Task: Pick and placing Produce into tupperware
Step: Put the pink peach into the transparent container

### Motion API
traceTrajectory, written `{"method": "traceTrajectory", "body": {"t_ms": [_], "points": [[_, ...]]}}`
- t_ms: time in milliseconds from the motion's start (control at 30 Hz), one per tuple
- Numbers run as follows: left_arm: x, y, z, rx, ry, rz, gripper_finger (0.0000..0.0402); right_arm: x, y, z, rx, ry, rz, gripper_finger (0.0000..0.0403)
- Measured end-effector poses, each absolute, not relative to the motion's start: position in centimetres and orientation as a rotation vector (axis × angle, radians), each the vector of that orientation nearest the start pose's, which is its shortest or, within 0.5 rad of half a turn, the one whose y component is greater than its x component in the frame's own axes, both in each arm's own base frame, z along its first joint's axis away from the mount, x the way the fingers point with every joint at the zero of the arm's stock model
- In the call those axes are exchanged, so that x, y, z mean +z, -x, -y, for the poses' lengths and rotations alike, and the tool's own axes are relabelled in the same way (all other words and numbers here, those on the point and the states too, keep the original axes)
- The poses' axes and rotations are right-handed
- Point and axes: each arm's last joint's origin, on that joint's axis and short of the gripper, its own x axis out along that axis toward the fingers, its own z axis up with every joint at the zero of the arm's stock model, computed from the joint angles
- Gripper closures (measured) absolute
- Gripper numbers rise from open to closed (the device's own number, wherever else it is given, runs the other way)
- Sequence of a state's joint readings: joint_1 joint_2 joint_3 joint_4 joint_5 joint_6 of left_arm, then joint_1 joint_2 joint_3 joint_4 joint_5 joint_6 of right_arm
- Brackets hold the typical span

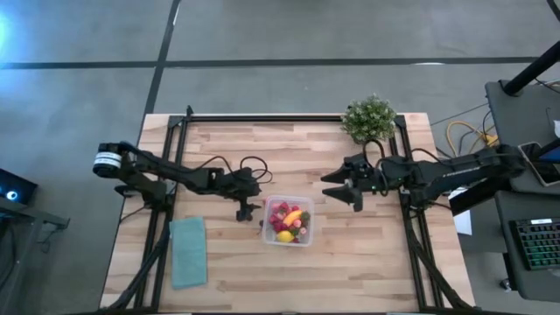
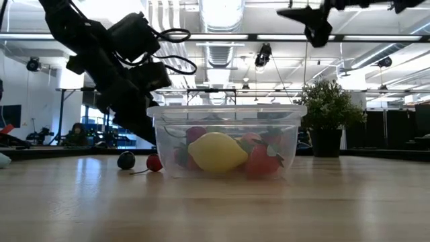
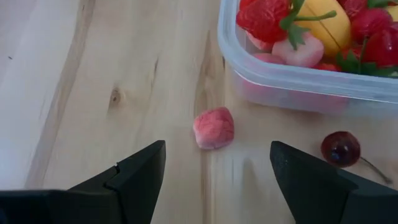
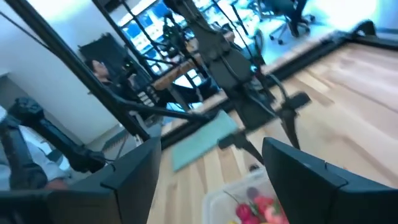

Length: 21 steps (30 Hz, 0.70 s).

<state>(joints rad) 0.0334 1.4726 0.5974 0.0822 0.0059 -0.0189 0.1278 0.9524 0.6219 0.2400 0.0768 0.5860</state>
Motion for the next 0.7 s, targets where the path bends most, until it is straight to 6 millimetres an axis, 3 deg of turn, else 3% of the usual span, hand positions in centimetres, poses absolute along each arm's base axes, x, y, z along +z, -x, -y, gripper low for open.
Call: {"method": "traceTrajectory", "body": {"t_ms": [267,700], "points": [[14.7,-26.9,-0.9,0.034,0.033,-0.781,0.0127,25.7,-19.7,-2.0,-0.015,-0.635,-0.146,0.0138],[14.2,-27.6,-0.9,0.022,0.038,-0.756,0.0127,23.7,-17.1,-0.6,-0.009,-0.573,0.081,0.0133]]}}
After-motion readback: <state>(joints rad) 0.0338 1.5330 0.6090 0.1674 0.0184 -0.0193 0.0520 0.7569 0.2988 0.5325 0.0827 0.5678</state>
